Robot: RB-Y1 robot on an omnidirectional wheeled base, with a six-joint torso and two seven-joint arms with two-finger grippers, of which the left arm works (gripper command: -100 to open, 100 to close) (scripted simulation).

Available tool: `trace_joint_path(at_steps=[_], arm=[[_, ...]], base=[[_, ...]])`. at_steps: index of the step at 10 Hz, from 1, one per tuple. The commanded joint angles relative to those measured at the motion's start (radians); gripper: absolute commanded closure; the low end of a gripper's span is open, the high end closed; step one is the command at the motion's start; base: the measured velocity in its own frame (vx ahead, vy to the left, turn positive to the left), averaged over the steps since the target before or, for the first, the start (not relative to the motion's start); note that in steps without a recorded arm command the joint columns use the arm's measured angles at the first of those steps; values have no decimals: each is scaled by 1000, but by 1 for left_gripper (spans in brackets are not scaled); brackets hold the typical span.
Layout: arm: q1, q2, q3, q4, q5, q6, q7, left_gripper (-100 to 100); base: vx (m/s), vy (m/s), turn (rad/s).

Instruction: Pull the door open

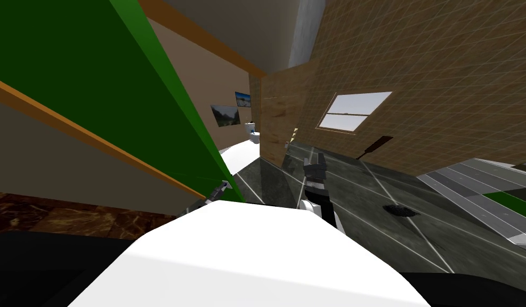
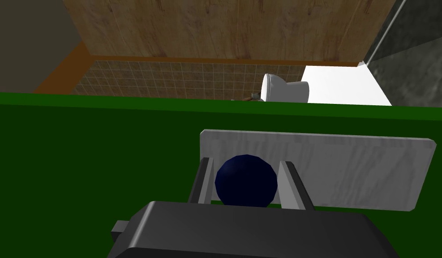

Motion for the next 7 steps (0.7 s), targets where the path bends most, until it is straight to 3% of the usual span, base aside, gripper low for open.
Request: trace_joint_path(at_steps=[1, 4, 5, 7], arm=[[-1, 4, 5, 2, 3, 0, -1, 100], [-1, 4, 5, 2, 3, 0, -1, 100], [11, 6, -1, 11, 4, -23, 1, 100], [23, 14, -3, 16, 6, -43, 3, 100]], base=[[-3, 5, 13], [3, -5, -14], [34, -27, -140], [17, -13, -70]])
